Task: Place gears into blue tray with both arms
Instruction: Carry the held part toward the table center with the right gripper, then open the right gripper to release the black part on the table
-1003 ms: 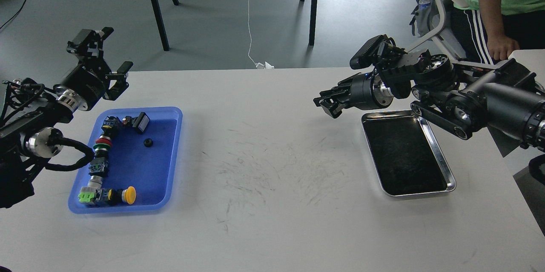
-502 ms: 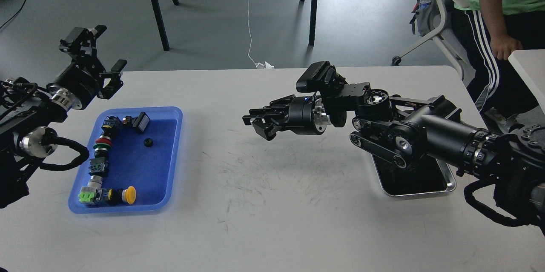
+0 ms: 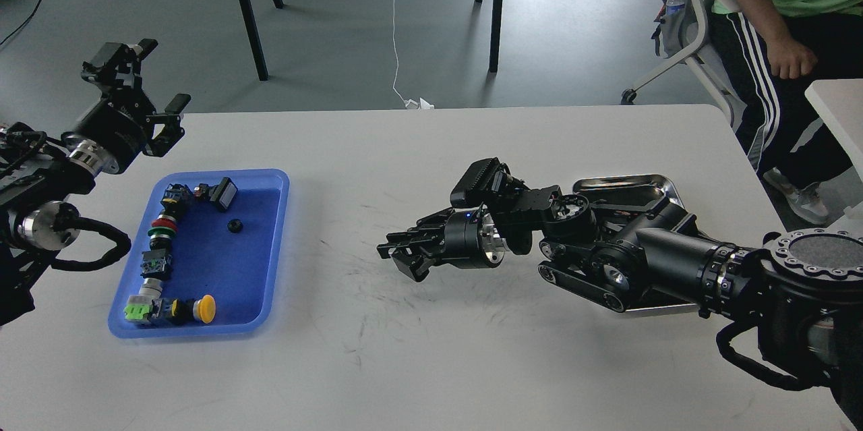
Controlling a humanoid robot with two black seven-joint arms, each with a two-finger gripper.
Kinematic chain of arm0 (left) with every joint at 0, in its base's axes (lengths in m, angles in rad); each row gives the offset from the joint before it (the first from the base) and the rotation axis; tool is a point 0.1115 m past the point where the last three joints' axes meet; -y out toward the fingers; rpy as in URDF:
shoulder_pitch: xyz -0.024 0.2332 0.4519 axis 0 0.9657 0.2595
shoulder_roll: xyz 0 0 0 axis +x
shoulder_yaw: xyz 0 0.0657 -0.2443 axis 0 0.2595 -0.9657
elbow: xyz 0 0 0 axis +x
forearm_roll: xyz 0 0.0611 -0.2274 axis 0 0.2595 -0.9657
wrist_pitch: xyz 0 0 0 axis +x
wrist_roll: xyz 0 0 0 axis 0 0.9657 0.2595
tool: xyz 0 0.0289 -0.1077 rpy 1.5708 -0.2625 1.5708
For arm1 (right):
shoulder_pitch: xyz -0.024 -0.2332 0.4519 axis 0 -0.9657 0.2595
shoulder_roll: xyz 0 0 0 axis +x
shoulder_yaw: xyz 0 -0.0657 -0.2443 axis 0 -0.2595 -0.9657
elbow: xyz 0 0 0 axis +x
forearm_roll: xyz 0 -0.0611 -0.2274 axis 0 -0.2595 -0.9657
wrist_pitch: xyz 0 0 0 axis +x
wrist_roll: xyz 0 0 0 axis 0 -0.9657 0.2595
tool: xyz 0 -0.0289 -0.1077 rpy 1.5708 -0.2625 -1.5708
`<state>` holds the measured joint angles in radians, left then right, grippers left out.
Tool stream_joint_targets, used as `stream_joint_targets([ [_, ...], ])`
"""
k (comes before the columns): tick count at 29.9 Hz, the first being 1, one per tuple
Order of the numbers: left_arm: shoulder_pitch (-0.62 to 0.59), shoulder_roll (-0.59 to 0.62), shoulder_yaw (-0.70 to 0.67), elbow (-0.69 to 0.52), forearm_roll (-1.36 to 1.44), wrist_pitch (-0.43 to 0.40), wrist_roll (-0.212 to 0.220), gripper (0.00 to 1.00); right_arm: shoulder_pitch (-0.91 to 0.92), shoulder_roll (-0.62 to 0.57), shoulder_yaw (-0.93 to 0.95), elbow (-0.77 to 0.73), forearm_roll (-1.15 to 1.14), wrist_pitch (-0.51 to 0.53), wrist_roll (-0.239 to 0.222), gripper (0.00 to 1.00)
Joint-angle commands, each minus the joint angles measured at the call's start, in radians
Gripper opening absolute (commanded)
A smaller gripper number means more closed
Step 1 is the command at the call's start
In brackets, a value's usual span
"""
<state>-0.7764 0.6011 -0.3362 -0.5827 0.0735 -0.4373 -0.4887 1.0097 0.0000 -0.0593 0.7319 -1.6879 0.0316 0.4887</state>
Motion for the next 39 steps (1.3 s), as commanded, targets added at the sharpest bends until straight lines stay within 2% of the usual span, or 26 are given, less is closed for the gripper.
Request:
stream_joint_targets([
  [1,0.002,0.008,-0.001,0.000,0.000,0.000,0.000,0.99,-0.003,0.000,-0.004,-0.003,-0.001,-0.001,0.000,0.01],
  [18,0.002,0.014,-0.001,0.000,0.000,-0.004,0.000,0.99,-0.005,0.000,-0.028,-0.016,-0.010,-0.002,0.000,0.02],
  [20,0.002,0.014,-0.001,0.000,0.000,-0.004,0.000,0.99,-0.005,0.000,-0.028,-0.019,-0.010,-0.001,0.000,0.13],
  [21,0.002,0.014,-0.001,0.000,0.000,-0.004,0.000,0.99,-0.005,0.000,-0.027,-0.020,-0.009,-0.001,0.000,0.25],
  [22,0.002,0.014,-0.001,0.000,0.000,-0.004,0.000,0.99,-0.005,0.000,-0.025,-0.019,-0.007,-0.001,0.000,0.31],
  [24,0.002,0.014,0.000,0.000,0.000,0.006,0.000,0.99,-0.006,0.000,-0.027,-0.019,-0.007,0.002,0.000,0.33],
  [27,0.000,0.016,0.000,0.000,0.000,0.008,0.000,0.99,-0.006,0.000,-0.025,-0.019,-0.006,0.002,0.000,0.42],
  [33,0.005,0.039,0.000,0.000,-0.001,-0.004,0.000,0.99,-0.005,0.000,-0.024,-0.020,-0.001,0.002,0.000,0.47],
  [36,0.014,0.057,-0.009,-0.017,-0.012,-0.051,0.000,0.99,-0.003,0.000,-0.017,-0.023,0.005,0.002,0.000,0.48],
  [39,0.017,0.057,-0.035,-0.023,-0.035,-0.051,0.000,0.99,0.001,0.000,0.001,-0.029,0.008,0.002,0.000,0.52],
])
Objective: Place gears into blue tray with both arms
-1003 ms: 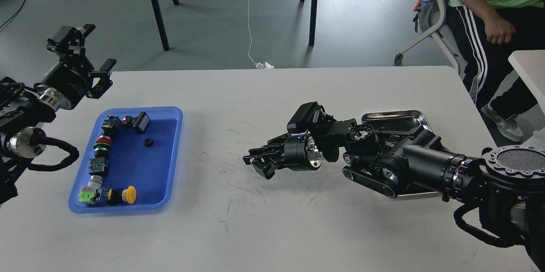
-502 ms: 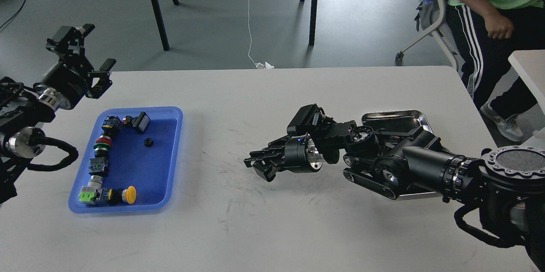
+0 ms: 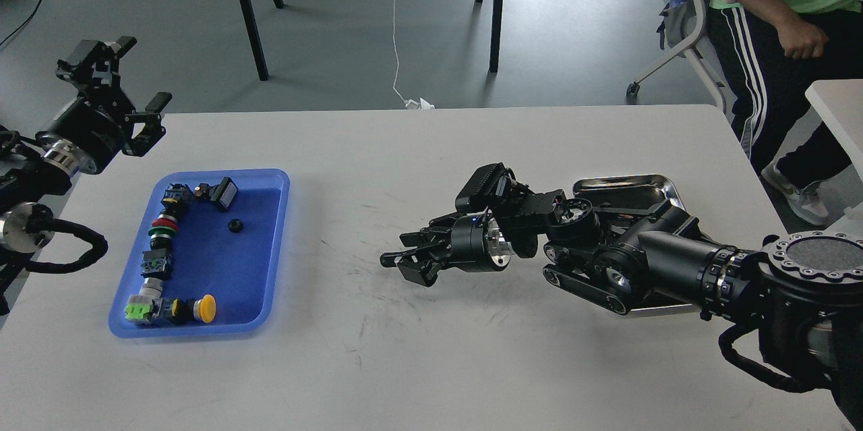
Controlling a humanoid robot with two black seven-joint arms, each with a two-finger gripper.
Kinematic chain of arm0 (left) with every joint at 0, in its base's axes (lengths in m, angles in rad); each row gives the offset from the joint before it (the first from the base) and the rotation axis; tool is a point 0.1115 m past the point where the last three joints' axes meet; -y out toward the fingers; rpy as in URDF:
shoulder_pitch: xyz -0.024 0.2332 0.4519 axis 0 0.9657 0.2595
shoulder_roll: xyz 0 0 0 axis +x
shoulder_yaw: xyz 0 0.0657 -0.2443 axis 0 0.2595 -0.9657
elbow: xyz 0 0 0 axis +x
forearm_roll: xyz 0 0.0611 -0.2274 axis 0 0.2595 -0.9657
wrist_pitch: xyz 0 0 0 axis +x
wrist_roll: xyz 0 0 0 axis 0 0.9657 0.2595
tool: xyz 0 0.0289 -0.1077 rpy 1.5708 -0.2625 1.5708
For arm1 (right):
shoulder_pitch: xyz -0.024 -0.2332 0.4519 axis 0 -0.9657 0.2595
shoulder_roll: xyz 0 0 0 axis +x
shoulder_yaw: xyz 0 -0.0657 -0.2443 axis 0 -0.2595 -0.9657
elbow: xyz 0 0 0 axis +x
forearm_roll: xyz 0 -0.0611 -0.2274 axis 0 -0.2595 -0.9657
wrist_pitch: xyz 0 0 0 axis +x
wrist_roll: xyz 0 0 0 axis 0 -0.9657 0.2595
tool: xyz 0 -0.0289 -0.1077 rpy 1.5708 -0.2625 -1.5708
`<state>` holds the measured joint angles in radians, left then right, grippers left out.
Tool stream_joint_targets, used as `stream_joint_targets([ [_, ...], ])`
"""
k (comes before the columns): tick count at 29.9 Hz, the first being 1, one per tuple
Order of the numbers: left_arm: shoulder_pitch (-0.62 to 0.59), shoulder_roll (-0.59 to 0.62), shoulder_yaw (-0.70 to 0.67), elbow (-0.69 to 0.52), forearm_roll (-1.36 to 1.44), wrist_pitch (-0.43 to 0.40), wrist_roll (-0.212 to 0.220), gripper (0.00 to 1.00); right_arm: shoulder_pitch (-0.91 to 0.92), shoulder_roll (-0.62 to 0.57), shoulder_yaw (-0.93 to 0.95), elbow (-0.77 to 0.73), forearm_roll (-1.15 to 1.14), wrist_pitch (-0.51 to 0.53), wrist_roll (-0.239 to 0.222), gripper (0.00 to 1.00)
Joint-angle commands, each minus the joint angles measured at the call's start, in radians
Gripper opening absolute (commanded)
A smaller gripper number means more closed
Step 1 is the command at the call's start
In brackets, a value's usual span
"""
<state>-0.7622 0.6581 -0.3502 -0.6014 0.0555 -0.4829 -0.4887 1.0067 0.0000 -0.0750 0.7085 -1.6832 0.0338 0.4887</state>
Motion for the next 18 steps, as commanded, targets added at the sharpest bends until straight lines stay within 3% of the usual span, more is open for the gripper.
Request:
stream_joint_targets([
  [1,0.004,0.002,-0.032,-0.005,-0.028,-0.006,0.000,0.99,0.004,0.000,0.030,-0.009,0.005,0.002,0.000,0.53],
  [5,0.020,-0.008,-0.076,-0.006,-0.059,-0.006,0.000,0.99,0.009,0.000,0.112,-0.011,0.007,0.012,0.000,0.55],
  [8,0.032,-0.009,-0.121,-0.015,-0.068,-0.006,0.000,0.99,0.010,0.000,0.174,-0.011,0.054,0.012,0.000,0.80],
  [13,0.060,-0.008,-0.133,-0.089,-0.065,-0.006,0.000,0.99,0.036,0.000,0.274,-0.023,0.226,0.014,0.000,0.83],
  [18,0.052,0.093,-0.112,-0.185,-0.039,-0.006,0.000,0.99,0.033,0.000,0.421,-0.024,0.384,0.014,0.000,0.84],
])
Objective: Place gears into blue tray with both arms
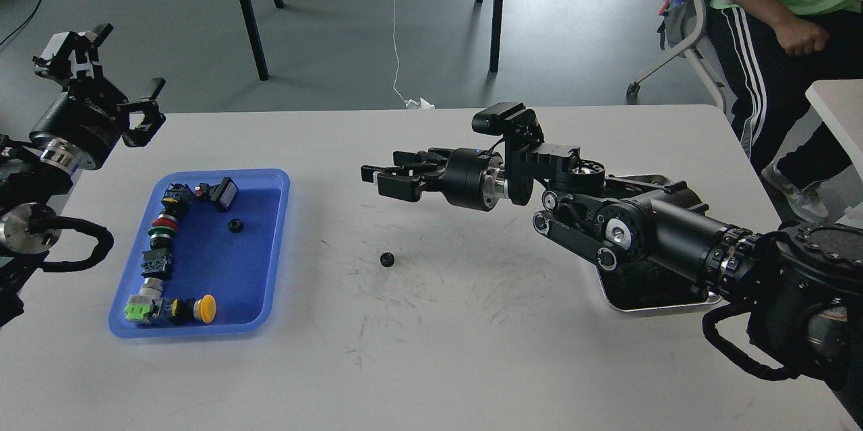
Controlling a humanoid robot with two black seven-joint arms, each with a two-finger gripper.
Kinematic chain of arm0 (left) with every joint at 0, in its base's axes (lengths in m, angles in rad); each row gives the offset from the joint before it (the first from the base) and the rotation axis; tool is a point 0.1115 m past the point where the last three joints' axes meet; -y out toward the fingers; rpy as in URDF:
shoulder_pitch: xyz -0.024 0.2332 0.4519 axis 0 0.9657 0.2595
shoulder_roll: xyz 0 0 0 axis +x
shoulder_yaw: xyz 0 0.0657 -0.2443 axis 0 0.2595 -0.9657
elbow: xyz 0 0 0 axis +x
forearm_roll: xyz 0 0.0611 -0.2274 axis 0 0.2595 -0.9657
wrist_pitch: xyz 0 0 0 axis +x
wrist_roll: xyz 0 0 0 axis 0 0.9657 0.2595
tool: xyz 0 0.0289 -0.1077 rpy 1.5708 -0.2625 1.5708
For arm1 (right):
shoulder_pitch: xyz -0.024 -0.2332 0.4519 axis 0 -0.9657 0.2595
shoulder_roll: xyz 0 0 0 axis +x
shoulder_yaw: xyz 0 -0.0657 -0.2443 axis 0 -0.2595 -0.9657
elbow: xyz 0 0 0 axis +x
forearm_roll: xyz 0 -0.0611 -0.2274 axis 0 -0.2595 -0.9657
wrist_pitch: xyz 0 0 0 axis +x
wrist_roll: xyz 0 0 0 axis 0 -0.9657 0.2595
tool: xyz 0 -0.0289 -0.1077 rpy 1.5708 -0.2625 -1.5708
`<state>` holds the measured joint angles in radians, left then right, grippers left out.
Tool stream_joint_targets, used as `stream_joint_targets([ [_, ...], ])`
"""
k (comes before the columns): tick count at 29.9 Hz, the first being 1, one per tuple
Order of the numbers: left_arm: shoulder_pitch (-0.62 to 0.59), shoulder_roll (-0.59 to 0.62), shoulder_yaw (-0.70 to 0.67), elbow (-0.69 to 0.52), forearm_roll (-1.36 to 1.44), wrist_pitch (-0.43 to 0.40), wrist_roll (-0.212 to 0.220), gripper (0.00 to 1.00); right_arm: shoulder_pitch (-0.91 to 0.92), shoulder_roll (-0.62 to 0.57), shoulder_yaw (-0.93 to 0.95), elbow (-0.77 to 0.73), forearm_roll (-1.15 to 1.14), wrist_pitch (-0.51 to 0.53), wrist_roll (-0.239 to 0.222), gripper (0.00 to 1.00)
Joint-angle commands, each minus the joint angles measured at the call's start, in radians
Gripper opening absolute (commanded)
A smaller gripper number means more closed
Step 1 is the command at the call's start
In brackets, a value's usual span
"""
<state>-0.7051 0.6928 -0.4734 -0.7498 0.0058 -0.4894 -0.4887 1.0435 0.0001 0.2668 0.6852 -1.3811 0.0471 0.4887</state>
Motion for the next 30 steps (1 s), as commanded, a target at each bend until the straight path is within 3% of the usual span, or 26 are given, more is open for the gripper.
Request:
stream_joint_targets([
  [1,-0.011,0.074,0.033,-0.045,0.022,0.001,0.000,0.99,-0.005,0.000,0.110,-0.009,0.117,-0.001,0.000,0.85],
  [6,-0.093,0.073,0.052,-0.065,0.019,0.008,0.000,0.98,-0.007,0.000,0.149,-0.044,0.290,-0.015,0.000,0.87],
  [16,-0.073,0.073,0.036,-0.175,0.019,0.425,0.000,0.99,-0.003,-0.035,0.150,-0.044,0.514,-0.024,0.000,0.87],
  [24,-0.048,0.045,0.022,-0.236,-0.036,0.396,0.000,0.99,-0.003,-0.074,0.152,-0.044,0.588,-0.049,0.000,0.87],
  [30,-0.106,0.079,0.234,-0.333,0.075,0.400,0.000,0.99,-0.003,-0.123,0.150,-0.044,0.697,-0.050,0.000,0.88],
])
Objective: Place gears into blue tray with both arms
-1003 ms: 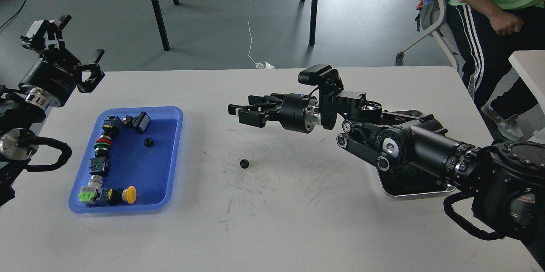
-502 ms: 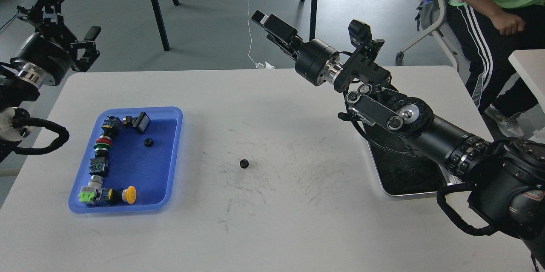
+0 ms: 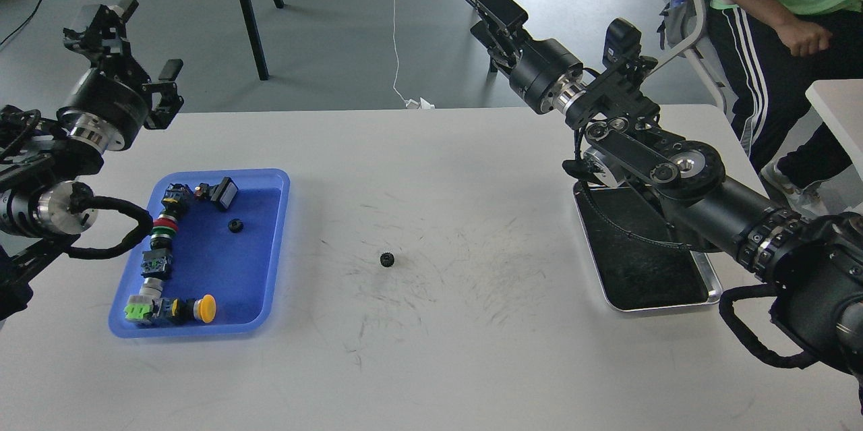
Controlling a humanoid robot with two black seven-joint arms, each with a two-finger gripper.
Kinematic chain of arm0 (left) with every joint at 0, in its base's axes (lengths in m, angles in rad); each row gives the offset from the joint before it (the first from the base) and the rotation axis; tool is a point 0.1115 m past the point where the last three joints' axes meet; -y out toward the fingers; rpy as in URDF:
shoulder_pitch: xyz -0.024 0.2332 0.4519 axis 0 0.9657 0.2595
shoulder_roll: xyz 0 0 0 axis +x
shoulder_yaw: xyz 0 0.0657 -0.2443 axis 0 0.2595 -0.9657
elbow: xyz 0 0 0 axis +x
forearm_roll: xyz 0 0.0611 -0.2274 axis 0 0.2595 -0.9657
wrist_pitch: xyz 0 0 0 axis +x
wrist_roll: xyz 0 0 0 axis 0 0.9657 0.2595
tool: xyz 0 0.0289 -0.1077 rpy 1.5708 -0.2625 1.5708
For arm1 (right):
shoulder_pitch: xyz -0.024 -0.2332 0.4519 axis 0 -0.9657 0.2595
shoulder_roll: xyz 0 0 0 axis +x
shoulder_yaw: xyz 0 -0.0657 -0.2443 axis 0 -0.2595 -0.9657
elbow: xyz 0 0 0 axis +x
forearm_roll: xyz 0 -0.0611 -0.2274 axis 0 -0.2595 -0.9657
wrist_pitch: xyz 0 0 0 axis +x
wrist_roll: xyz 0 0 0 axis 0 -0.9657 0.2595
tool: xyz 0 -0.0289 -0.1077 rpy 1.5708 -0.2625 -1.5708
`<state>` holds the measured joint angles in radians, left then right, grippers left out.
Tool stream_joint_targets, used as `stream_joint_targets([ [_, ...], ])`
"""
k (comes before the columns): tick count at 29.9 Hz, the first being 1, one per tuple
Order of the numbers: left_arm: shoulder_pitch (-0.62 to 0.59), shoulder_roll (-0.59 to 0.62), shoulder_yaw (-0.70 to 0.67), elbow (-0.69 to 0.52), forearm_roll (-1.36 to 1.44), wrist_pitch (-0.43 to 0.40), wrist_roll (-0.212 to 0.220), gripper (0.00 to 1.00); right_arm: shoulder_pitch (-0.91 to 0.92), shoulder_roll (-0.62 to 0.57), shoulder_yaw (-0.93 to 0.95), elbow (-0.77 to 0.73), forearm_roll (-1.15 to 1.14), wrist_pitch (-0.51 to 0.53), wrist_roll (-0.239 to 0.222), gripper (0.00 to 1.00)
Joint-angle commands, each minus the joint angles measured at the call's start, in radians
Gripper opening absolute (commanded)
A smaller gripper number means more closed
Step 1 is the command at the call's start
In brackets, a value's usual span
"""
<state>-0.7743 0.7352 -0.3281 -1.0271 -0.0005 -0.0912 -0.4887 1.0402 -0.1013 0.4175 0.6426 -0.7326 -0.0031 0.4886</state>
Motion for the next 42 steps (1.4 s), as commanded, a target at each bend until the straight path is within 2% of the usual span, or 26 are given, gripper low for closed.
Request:
stream_joint_targets([
  [1,-0.049,0.056,0.109,-0.073,0.123,0.002,0.000,0.99,0.000,-0.027,0.000,-0.001,0.064,0.000,0.000,0.89],
  [7,-0.074,0.197,0.179,-0.230,0.394,-0.005,0.000,0.99,-0.005,-0.090,0.000,0.000,0.116,0.006,0.000,0.89],
  [10,-0.074,0.285,0.179,-0.309,0.465,-0.074,0.000,0.99,-0.006,-0.119,-0.002,-0.003,0.179,0.012,0.000,0.92],
  [14,-0.105,0.354,0.176,-0.320,0.471,-0.203,0.000,0.99,-0.035,-0.153,-0.008,-0.001,0.234,0.018,0.000,0.93],
  [19,-0.131,0.348,0.201,-0.323,0.462,-0.214,0.000,0.99,-0.086,-0.172,-0.002,0.000,0.240,0.014,0.000,0.93],
  [22,-0.137,0.333,0.247,-0.383,0.464,-0.214,0.000,0.99,-0.115,-0.185,-0.002,0.005,0.249,0.014,0.000,0.93],
  [25,-0.143,0.288,0.302,-0.370,0.458,-0.187,0.000,0.99,-0.130,-0.195,0.000,0.003,0.252,0.015,0.000,0.93],
  [27,-0.145,0.291,0.308,-0.419,0.450,-0.182,0.000,0.99,-0.132,-0.201,0.001,0.006,0.252,0.015,0.000,0.93],
  [34,-0.148,0.293,0.330,-0.465,0.453,-0.111,0.000,0.99,-0.138,-0.201,0.003,0.006,0.252,0.014,0.000,0.93],
  [38,-0.163,0.308,0.343,-0.518,0.690,-0.058,0.000,0.99,-0.138,-0.212,0.003,0.006,0.263,0.017,0.000,0.93],
  [42,-0.180,0.302,0.432,-0.542,0.865,-0.001,0.000,0.99,-0.138,-0.219,0.001,0.002,0.317,0.018,0.000,0.94],
])
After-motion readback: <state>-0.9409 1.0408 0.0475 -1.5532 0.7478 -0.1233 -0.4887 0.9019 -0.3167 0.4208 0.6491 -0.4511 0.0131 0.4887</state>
